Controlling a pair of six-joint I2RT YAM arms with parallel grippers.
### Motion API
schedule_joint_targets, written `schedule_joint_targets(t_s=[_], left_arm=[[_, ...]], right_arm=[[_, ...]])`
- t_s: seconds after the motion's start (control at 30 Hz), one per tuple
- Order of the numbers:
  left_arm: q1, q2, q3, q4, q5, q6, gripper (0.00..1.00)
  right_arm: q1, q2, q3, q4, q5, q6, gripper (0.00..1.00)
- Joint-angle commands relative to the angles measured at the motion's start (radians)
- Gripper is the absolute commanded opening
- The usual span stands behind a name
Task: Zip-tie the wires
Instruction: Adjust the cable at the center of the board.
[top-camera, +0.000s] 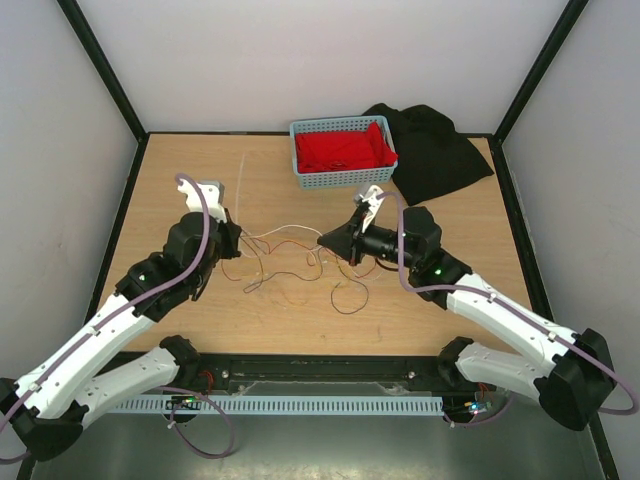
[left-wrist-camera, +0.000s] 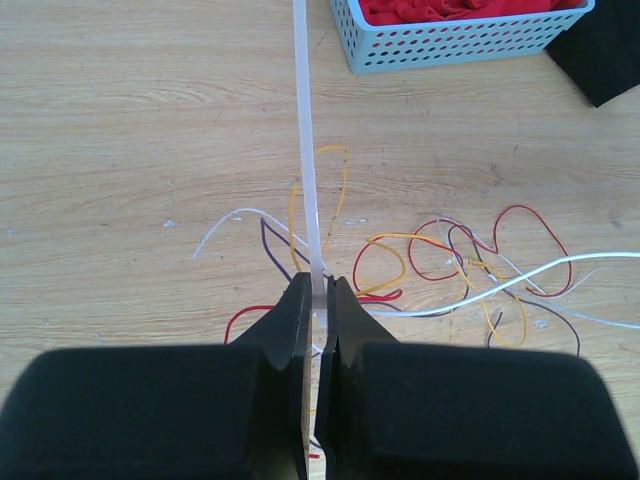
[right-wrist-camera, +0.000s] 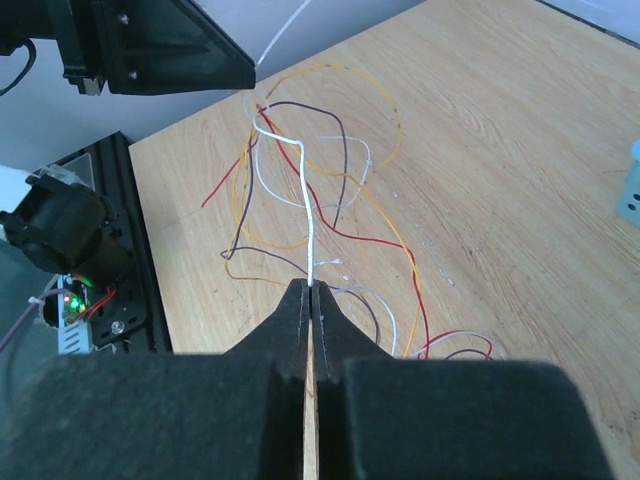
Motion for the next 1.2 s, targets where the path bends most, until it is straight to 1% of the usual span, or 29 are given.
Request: schedule_joint_targets(t_s=[0.0,0.33,0.5,0.8,1.17], left_arm=[[0.011,-0.017,-0.009,0.003,-0.001,-0.008,0.00],[0.020,-0.016,-0.012,-0.005,0.002,-0.008,0.00],[0.025,-0.017,-0.015,-0.007,0.001,-0.008,0.00],[0.039,-0.020,-0.015,-0.012,0.003,-0.004,0.00],[0.055,-0.021,-0.015,-0.019,0.007,0.000,0.00]], right_arm=[[-0.029,-0.035,-0.018,0.000,-0.021,0.018,0.01],[-0.076,-0.069,-0.042,-0.020,-0.043,0.019,0.00],[-0.092,-0.093,-0.043,-0.049,-0.029,0.001,0.00],[-0.202,-0.168,-0.049,-0.138,-0.054,-0.027,0.00],[-0.266,-0.190,-0.048,-0.164,-0.085,-0.037,0.00]])
